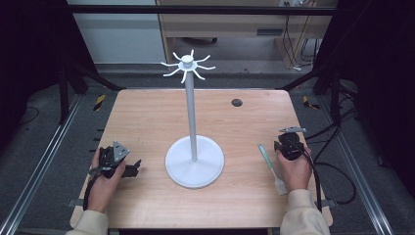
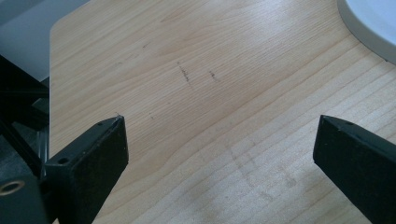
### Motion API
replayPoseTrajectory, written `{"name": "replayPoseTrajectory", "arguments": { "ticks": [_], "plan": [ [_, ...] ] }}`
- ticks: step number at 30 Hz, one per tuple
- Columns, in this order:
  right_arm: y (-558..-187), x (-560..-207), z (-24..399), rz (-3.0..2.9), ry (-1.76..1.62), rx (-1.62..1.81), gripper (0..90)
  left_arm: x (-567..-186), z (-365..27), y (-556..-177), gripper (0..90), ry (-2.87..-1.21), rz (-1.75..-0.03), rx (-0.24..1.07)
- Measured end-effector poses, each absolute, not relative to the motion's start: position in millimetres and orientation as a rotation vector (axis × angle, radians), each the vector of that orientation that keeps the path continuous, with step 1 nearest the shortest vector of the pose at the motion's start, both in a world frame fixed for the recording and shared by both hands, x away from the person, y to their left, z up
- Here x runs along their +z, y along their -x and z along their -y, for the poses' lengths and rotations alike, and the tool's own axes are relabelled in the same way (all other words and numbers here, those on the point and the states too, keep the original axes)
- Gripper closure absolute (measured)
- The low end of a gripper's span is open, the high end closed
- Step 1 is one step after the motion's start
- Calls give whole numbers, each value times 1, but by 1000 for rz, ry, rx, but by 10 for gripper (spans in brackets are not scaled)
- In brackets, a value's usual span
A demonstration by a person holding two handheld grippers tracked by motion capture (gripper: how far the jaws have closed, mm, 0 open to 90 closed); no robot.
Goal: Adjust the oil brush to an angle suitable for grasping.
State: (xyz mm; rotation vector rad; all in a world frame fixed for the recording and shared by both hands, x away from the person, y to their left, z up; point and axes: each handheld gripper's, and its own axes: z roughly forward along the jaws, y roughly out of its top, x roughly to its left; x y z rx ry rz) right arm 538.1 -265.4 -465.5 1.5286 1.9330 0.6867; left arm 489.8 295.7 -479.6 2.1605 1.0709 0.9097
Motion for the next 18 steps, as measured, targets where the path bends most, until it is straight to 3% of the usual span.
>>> {"name": "replayPoseTrajectory", "arguments": {
  "ticks": [8,18],
  "plan": [
    [-537,-466,252,-2029,-1464,717,883,-480,-295,-490,28,-2168,-1065,906],
    [-541,-477,245,-2125,-1497,723,900,-481,-294,-490,28,-2170,-1063,901]
  ]
}}
